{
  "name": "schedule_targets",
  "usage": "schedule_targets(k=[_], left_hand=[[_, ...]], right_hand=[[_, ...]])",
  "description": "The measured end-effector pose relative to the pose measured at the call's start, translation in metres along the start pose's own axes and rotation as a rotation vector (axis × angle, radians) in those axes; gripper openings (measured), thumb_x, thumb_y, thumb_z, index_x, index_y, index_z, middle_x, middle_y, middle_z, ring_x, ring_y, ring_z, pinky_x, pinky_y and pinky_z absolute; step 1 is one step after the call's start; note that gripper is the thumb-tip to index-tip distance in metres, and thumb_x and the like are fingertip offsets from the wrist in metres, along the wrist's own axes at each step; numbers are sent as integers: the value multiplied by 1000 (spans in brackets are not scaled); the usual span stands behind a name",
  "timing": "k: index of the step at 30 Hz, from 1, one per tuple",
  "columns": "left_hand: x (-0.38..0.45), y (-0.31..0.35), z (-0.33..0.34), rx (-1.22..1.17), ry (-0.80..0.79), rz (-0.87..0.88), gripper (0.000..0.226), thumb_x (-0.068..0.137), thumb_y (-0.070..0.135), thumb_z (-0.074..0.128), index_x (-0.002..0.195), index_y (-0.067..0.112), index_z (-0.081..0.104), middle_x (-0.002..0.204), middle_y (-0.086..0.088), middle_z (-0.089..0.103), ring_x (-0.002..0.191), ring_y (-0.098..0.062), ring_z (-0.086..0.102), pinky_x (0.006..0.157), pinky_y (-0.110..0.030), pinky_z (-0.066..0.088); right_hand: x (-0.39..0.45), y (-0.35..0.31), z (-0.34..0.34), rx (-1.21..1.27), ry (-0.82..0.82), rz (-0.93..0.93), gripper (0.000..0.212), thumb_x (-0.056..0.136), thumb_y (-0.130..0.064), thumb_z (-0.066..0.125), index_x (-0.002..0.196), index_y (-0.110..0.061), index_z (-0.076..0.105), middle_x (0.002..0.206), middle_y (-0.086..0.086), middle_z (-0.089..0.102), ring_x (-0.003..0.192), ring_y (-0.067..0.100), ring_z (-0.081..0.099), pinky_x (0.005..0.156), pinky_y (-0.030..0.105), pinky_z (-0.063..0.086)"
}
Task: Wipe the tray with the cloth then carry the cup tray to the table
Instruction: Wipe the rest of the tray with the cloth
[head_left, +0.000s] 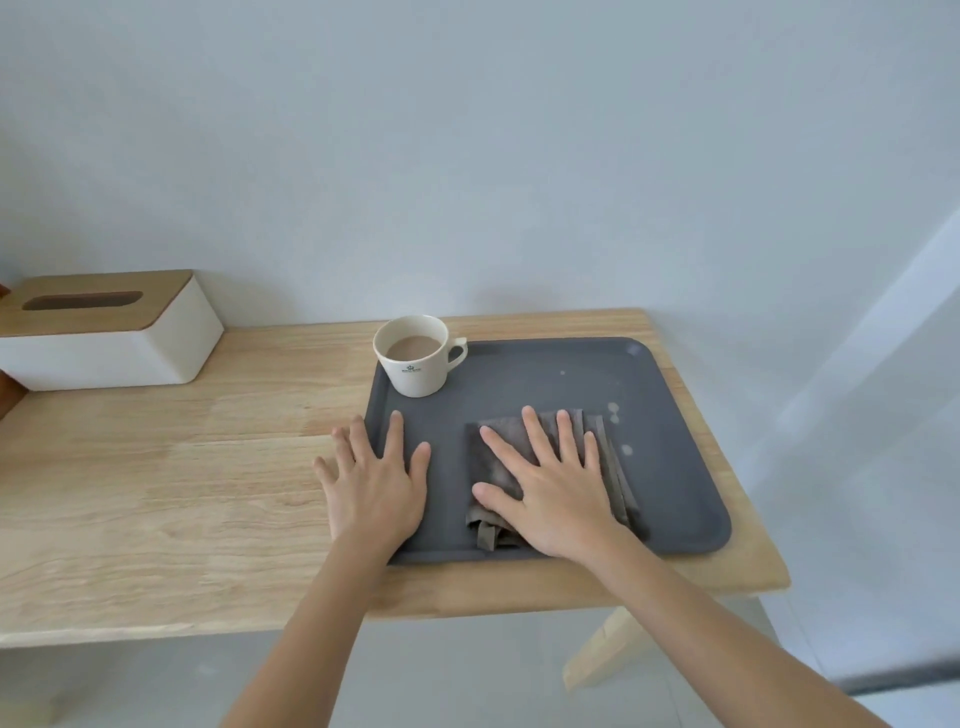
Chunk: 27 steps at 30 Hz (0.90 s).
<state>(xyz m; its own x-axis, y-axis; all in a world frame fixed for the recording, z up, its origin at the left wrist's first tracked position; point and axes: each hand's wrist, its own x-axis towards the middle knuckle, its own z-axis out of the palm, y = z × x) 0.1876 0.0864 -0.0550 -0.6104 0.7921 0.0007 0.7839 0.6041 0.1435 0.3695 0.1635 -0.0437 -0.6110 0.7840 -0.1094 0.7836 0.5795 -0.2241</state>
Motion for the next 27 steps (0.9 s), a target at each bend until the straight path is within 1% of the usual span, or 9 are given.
schedule_targets(k=[3, 6, 12, 14, 16, 19, 22, 24, 27], left_hand=[[2, -2, 2, 9, 14, 14, 64, 95, 58, 15, 152, 29, 16, 156, -17, 18, 145, -35, 12, 111, -55, 18], [2, -1, 2, 7, 9, 24, 64, 95, 57, 16, 152, 27, 17, 156, -19, 19, 146, -35, 13, 113, -52, 18], [1, 0, 0, -3, 15, 32, 65, 95, 56, 16, 152, 25, 17, 154, -22, 19, 146, -36, 14, 114, -51, 17], [1, 1, 1, -8, 8, 23, 64, 96, 53, 16, 152, 23, 17, 154, -23, 18, 146, -37, 14, 115, -51, 18], [2, 2, 2, -14, 16, 15, 62, 98, 49, 17, 152, 20, 18, 153, -24, 19, 145, -39, 15, 115, -51, 20], [2, 3, 2, -27, 26, 2, 61, 99, 45, 19, 152, 14, 19, 153, -26, 22, 144, -39, 17, 114, -50, 22], [2, 3, 3, -29, 30, -3, 62, 99, 44, 20, 152, 11, 19, 153, -25, 22, 145, -39, 17, 115, -50, 22], [3, 2, 3, -33, 29, -4, 62, 99, 44, 21, 152, 11, 19, 154, -25, 22, 145, -39, 17, 115, -50, 22], [3, 2, 3, -31, 26, 0, 62, 99, 44, 22, 151, 11, 20, 153, -25, 23, 145, -39, 18, 115, -50, 22]], right_hand=[[4, 36, -8, -33, 54, 124, 63, 86, -73, 18, 143, -56, -2, 162, -4, -9, 147, 33, -13, 117, 56, -3], [25, 64, -18, -30, 51, 230, 60, 89, -68, 16, 144, -53, 0, 162, -1, -9, 147, 35, -12, 118, 56, -3], [97, 64, -24, 4, 77, 312, 61, 91, -61, 14, 148, -44, 0, 162, 7, -8, 147, 39, -11, 117, 59, -4], [107, 51, -24, 15, 69, 269, 60, 92, -58, 15, 149, -43, 0, 162, 7, -7, 147, 38, -10, 117, 58, -4], [105, 31, -19, 10, 56, 165, 59, 92, -57, 18, 148, -44, 4, 162, 3, -5, 147, 36, -8, 118, 56, -2], [78, 2, -8, 12, 30, -33, 57, 93, -55, 22, 147, -46, 7, 163, -1, -3, 148, 30, -8, 119, 51, -2], [35, -1, -5, -5, 6, -200, 57, 95, -54, 23, 148, -45, 6, 162, -4, -4, 149, 25, -9, 119, 47, -4], [12, 16, -7, -25, 11, -210, 57, 93, -56, 20, 147, -47, 4, 162, -7, -4, 149, 21, -9, 119, 44, -3], [4, 49, -13, -54, 48, -45, 59, 90, -61, 13, 146, -50, -1, 162, -9, -5, 149, 20, -8, 119, 45, -2]])
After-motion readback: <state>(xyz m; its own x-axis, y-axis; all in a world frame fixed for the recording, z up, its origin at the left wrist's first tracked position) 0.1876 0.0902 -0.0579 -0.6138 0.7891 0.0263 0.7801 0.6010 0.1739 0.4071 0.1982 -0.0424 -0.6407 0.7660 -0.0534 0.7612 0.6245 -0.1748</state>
